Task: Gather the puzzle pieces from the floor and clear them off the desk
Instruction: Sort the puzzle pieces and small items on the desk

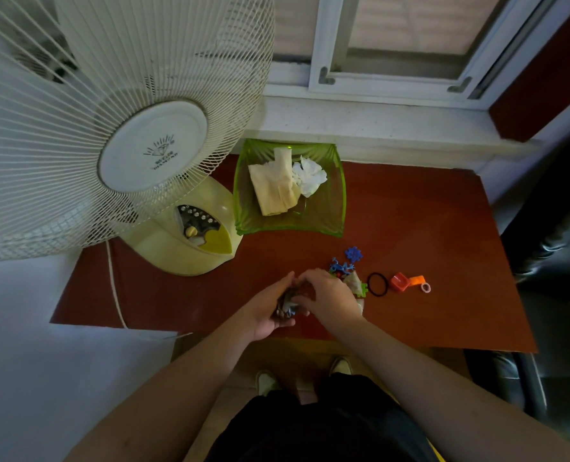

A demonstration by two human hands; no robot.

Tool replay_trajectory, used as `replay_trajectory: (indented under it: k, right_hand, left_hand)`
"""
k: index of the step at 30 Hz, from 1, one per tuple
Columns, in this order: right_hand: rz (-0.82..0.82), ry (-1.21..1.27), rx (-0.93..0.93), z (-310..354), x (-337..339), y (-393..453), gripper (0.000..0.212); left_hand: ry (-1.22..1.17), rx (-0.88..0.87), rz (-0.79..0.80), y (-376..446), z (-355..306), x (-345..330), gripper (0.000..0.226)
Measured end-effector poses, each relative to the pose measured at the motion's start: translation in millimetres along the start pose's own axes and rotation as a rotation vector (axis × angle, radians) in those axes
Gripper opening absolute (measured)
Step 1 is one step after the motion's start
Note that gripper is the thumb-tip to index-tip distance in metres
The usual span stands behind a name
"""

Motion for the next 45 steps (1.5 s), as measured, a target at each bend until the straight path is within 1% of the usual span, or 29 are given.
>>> replay_trajectory:
  k: [3, 6, 9, 12, 14, 17, 23, 29, 31, 33, 35, 37, 39, 41, 43, 45]
  right_hand:
    - [-0.062, 0.006, -0.047, -6, 1, -1, 0.025]
    - [-0.163, 0.132, -0.14, -17, 12, -5, 0.017]
    - [-0.156, 0.303, -0.315, -42, 9, -4, 0.01]
    - [-0.152, 0.457, -0.441, -67, 1, -3, 0.013]
    - [-0.148, 0.465, -0.45, -74, 4, -5, 0.015]
    - [-0.196, 0.456, -0.465, -84, 21, -10, 0.019]
    - [-0.287, 0.348, -0.517, -121, 49, -29, 0.018]
    - [-0.265, 0.297, -0.546, -137, 46, -52, 0.015]
    - [-0.264, 0.274, -0.519, -141, 44, -51, 0.011]
    - [-0.252, 0.203, -0.45, -141, 45, -44, 0.012]
    - [-0.241, 0.137, -0.395, -141, 49, -33, 0.019]
    - [-0.228, 0.085, -0.356, -140, 58, -18, 0.027]
    - [-0.181, 0.002, -0.325, -138, 65, 0, 0.037]
    - [-0.07, -0.097, -0.301, -139, 64, 21, 0.044]
    - [0.036, -0.177, -0.269, -139, 57, 39, 0.049]
    - [0.101, -0.262, -0.238, -138, 51, 52, 0.051]
  left_hand:
    - [-0.023, -0.011, -0.001, 5, 1, -1, 0.04]
    - [-0.152, -0.054, -0.034, 7, 0, 6, 0.028]
    - [-0.227, -0.122, -0.048, 7, -6, 18, 0.018]
    - [-0.242, -0.153, -0.075, 6, -8, 31, 0.016]
    - [-0.287, -0.154, -0.093, 6, -7, 38, 0.011]
    - [-0.339, -0.152, -0.097, 6, -8, 43, 0.007]
    - [-0.274, -0.136, -0.073, 7, -11, 34, 0.015]
    - [-0.193, -0.108, -0.048, 15, -9, 14, 0.011]
    - [-0.167, -0.092, -0.052, 18, -7, 8, 0.008]
    - [-0.14, -0.076, -0.054, 21, -4, 2, 0.004]
    - [-0.108, -0.063, -0.051, 22, -2, -2, 0.003]
    - [-0.076, -0.063, -0.051, 23, 1, -7, 0.007]
    - [-0.068, -0.08, -0.042, 23, 1, -12, 0.012]
    - [-0.079, -0.097, -0.039, 24, -1, -16, 0.013]
    - [-0.079, -0.114, -0.05, 24, -8, -17, 0.012]
    - [-0.093, -0.141, -0.071, 25, -17, -16, 0.011]
Point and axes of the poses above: each hand's wrist, its own y-axis towards the middle knuckle, its own x-axis out of the back of the hand, z = x × y, the point moved 9 cm from there along y, towards the middle knuckle, and after that the axes turned 4 degrees about -y, right-handed, at the moved point
